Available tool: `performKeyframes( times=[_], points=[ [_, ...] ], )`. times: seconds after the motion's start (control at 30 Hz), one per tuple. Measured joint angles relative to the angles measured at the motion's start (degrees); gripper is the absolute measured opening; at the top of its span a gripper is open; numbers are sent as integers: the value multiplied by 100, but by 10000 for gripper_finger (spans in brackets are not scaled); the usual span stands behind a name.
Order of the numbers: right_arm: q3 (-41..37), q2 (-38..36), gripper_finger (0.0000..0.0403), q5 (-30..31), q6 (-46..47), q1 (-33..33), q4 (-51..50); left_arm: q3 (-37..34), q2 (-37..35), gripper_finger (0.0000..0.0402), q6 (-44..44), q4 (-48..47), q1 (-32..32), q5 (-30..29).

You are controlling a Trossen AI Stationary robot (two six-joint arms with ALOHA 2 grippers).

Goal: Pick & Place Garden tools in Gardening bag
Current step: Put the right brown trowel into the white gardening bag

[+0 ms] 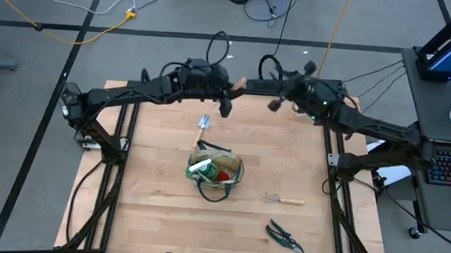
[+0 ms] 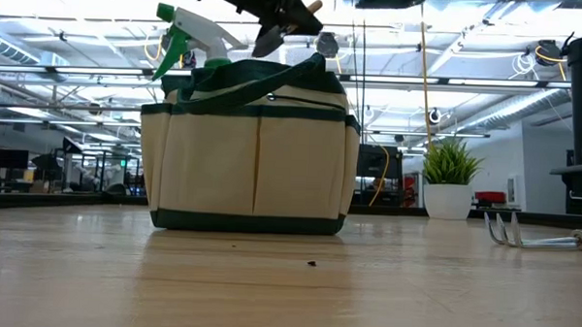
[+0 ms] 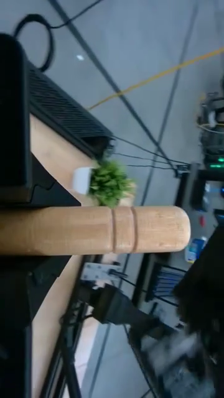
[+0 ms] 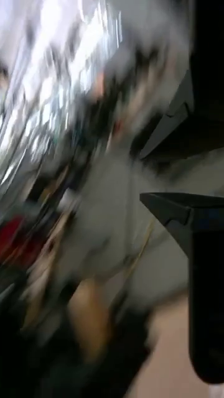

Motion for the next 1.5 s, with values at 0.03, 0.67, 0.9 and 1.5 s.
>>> performKeyframes(
  times=[0.03,0.67,0.9,1.5],
  points=[
    [-1,-22,80,-461,408,-50,10,0,0,53,34,84,-13,1],
    [-5,165,216,-4203,3007,-660,614,2,-2,53,486,1032,-443,152],
    [-5,468,276,-4329,3387,-558,1128,2,-2,53,493,1085,-563,147],
    [-3,999,250,-4319,3613,-290,2164,2,-2,53,482,1050,-691,95]
  ],
)
